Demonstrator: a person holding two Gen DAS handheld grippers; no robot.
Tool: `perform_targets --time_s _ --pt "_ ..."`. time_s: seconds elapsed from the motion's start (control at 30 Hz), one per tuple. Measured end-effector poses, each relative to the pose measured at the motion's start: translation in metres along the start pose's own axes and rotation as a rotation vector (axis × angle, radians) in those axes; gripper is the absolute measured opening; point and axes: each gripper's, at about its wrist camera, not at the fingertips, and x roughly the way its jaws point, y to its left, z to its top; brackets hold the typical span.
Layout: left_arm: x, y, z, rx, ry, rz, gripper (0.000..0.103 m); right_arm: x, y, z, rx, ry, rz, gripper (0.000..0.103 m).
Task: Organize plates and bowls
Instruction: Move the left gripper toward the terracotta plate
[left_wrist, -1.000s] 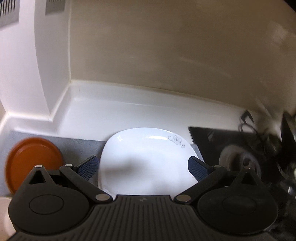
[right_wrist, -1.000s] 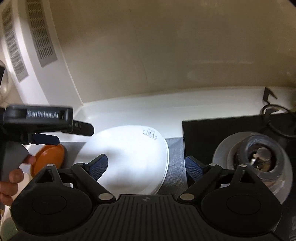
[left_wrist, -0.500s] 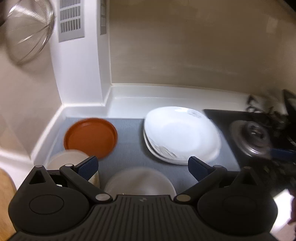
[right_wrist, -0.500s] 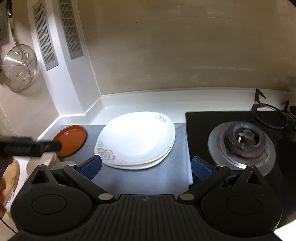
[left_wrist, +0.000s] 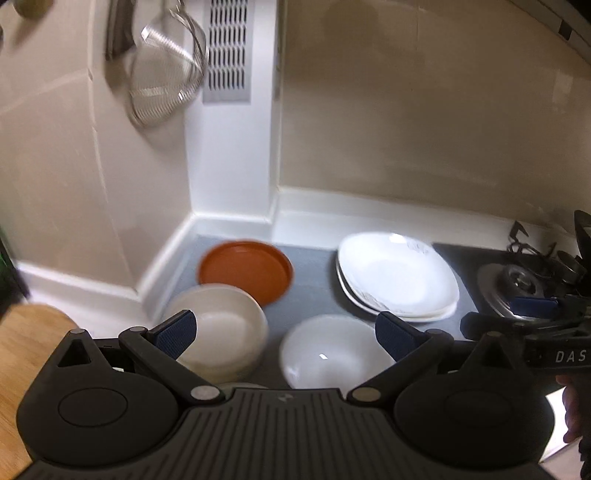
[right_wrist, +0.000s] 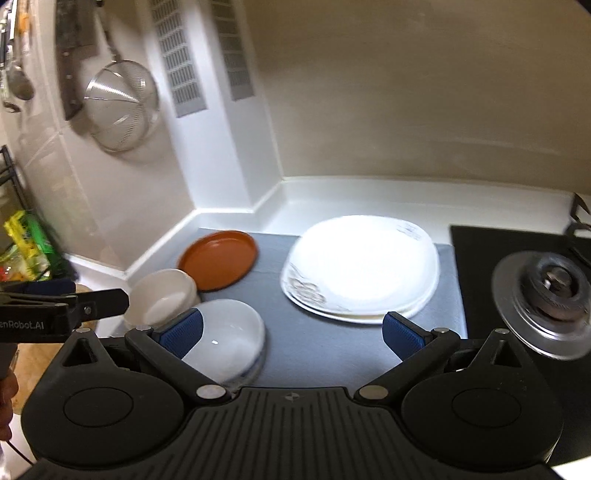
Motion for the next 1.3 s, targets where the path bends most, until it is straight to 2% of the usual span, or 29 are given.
perform_targets --time_s 0.1,0.23,0.5,0.67,0.97,1.13,1.3 --pt "-0.006 0.013 0.005 -0.008 -0.043 0.004 0.103 0.000 0.011 0.007 -0.016 -0.013 0.017 0.103" --pt "0.003 0.029 0.020 -0.012 -0.029 0.027 0.103 0.005 0.025 0.018 -0.031 -0.024 0.030 0.103" --pt "0.055 0.048 0.055 0.013 0.089 0.098 0.103 0.030 0.040 0.036 0.002 -0.009 -0.014 0.103" --pt "0.088 0.057 0.065 -0.028 0.138 0.056 0.103 0.052 0.043 0.050 -0.008 0.027 -0.019 0.103" --pt "0.154 0.066 0.085 -0.074 0.257 0.126 0.103 0.125 0.044 0.080 -0.046 0.101 0.077 0.103" --pt "0.190 0.078 0.088 -0.146 0.327 0.148 0.103 0.172 0.045 0.086 -0.049 0.191 0.082 0.103" --pt "0.225 0.084 0.088 -0.186 0.392 0.154 0.103 0.205 0.046 0.091 -0.047 0.235 0.067 0.103"
